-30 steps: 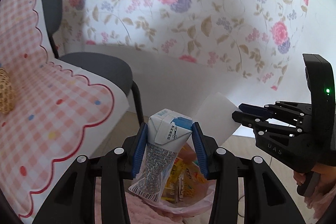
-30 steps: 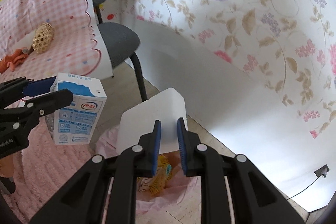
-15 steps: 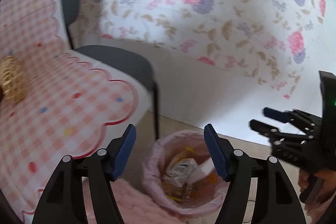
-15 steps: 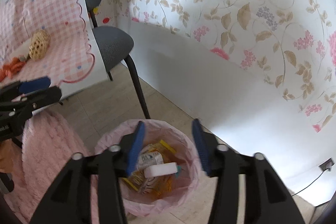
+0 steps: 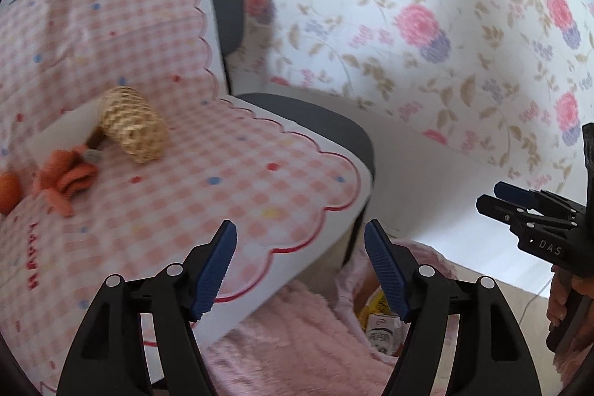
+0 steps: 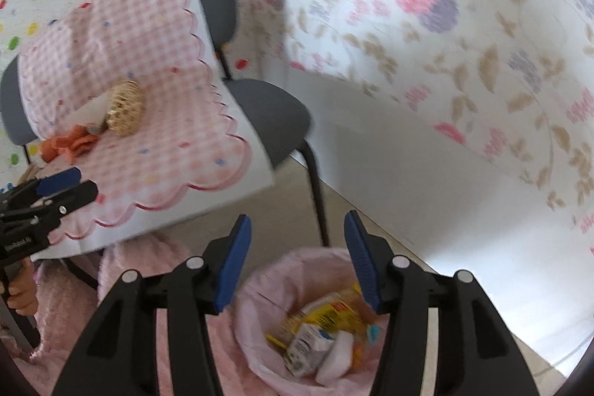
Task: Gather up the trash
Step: 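Return both tools to the chair above the toy and bamboo tube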
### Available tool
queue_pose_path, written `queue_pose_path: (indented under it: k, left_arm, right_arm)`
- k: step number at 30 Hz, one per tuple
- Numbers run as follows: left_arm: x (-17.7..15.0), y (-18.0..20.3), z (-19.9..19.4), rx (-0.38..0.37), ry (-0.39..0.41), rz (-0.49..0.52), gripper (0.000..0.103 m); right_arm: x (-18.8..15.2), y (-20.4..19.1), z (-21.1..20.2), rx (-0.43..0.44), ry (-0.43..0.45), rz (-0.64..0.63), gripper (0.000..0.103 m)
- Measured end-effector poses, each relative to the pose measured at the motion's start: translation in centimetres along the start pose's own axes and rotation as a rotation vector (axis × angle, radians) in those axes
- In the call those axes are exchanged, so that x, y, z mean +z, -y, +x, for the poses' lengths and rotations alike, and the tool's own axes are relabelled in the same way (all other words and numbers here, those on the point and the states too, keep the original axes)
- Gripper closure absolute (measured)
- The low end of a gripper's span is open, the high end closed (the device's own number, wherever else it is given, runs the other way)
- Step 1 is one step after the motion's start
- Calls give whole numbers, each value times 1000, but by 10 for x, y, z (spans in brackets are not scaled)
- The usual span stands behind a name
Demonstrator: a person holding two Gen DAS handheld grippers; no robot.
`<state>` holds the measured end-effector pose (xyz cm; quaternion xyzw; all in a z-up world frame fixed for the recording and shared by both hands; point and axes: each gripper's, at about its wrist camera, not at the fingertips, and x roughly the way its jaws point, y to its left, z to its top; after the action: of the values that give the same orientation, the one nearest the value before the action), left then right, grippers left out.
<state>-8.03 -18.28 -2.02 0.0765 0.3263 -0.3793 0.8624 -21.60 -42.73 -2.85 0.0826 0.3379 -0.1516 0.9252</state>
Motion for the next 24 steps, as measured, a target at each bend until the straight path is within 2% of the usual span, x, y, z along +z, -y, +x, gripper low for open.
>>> queue_pose_path:
  k: [6,16,19,24]
  left_arm:
    - [-5,-35,-17,77,9,-62,31]
    - [-18,-120,-52,281,36,-212,31]
    - [-17,-143,-63,339,41,-255,25]
    - [-13,-174,-76,431,52,-295,25]
  right_arm:
    - [24,-48,12,94,28,-79,51]
    - [60,-133,41,246,42,-213,51]
    - [69,-157,50,284,37,-249,51]
    - [81,-187,69,324,24,-281,51]
